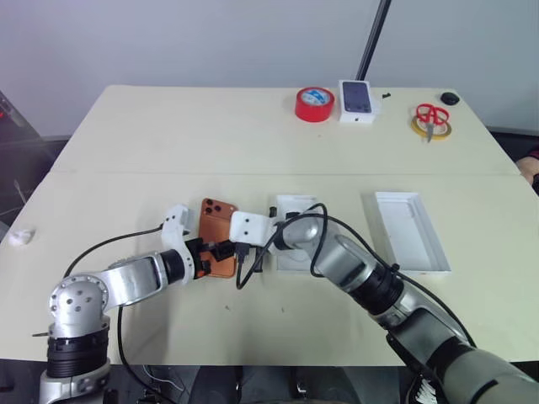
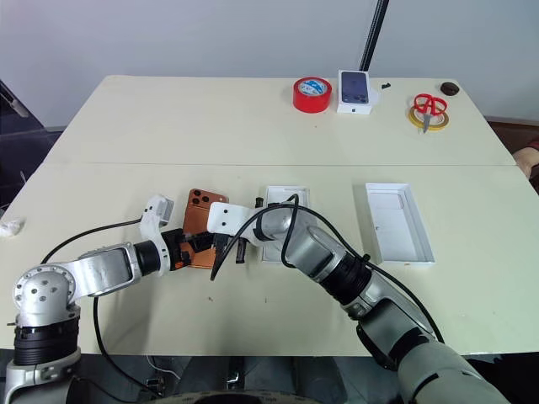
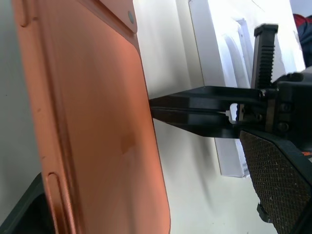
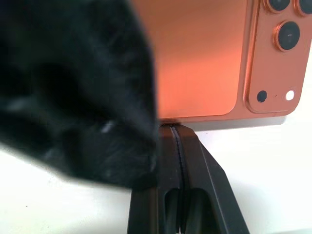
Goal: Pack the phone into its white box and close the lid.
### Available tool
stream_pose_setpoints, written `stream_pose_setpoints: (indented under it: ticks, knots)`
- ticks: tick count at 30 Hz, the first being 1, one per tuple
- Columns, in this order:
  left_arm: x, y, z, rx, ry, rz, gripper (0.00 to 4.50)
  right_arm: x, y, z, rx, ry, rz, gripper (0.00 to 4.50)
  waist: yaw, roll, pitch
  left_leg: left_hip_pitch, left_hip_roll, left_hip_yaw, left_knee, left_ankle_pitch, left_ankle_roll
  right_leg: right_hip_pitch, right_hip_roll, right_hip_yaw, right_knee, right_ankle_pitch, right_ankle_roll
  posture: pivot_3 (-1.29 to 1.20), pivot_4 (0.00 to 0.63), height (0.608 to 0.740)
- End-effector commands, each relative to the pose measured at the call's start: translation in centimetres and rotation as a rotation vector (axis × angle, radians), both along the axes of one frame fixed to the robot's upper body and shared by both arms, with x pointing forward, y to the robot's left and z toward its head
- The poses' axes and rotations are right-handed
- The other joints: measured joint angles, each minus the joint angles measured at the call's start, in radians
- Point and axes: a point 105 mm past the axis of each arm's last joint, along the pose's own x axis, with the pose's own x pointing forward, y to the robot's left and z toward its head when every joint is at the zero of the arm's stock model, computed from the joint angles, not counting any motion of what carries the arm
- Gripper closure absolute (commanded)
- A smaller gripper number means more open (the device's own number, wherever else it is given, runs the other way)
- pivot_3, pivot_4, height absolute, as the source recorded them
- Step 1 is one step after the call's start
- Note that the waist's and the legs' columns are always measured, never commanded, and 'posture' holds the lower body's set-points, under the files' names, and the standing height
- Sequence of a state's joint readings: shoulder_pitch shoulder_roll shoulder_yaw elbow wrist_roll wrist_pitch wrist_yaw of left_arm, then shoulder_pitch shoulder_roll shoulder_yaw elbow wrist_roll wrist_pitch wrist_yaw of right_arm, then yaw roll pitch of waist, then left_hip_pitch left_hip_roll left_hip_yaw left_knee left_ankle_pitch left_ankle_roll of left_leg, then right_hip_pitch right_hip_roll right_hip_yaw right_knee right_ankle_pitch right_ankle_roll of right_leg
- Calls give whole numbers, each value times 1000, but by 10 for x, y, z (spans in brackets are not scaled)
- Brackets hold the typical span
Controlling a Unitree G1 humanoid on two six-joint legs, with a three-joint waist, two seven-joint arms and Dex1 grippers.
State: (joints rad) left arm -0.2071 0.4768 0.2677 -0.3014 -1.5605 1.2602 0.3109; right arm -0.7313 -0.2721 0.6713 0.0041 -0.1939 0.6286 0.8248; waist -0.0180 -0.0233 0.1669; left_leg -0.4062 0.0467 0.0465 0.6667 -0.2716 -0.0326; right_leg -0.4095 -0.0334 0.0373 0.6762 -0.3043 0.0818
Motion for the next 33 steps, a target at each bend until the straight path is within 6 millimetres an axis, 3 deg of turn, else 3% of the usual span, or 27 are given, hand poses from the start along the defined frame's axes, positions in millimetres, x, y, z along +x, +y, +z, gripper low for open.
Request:
stream_pose_setpoints:
  ticks: [1, 10, 13, 20, 25, 29, 31, 33]
  knots:
    - [4, 13, 5, -40, -2, 64, 20, -1, 1, 1, 12, 1, -2, 4500, -1, 0, 0, 0, 0, 0, 0, 0, 0, 0, 0, 0, 0, 0, 0, 0, 150, 725]
    - [7, 23, 3, -82, 32, 114, 20, 0, 1, 0, 15, 2, -11, 4500, -1, 0, 0, 0, 0, 0, 0, 0, 0, 0, 0, 0, 0, 0, 0, 0, 150, 725]
    - [7, 24, 3, -97, 40, 127, 923, 0, 1, 0, 16, 2, -15, 4500, -1, 0, 0, 0, 0, 0, 0, 0, 0, 0, 0, 0, 0, 0, 0, 0, 150, 725]
    - [7, 25, 4, -129, 53, 138, 4478, 4, 0, 4, 17, -29, -21, 4500, 0, 0, 0, 0, 0, 0, 0, 0, 0, 0, 0, 0, -1, 0, 0, 0, 150, 725]
    - [9, 29, 12, -184, 44, 176, 4478, 9, -10, 24, 38, -82, -27, 4500, 1, 0, 0, 0, 1, 0, -1, 0, 0, 0, 0, 0, -2, 0, -1, 0, 150, 725]
    - [17, 20, 40, -284, -13, 181, 4478, 7, -29, 58, 126, -117, -10, 4500, 7, -1, 2, -2, 0, 0, -1, 0, -1, -1, -2, -1, -3, 0, -1, 0, 150, 725]
    - [21, 9, 54, -296, -56, 153, 4478, 4, -45, 76, 188, -111, 1, 4500, 11, -1, 2, -3, 0, -1, -1, 0, -1, 0, -3, -3, -5, 0, -1, 0, 150, 725]
    - [24, -9, 62, -304, -77, 111, 4478, 5, -74, 85, 228, -104, -28, 4500, 14, -1, 2, -4, -1, -2, -1, 0, -1, 1, -3, -5, -8, 1, -1, 0, 150, 725]
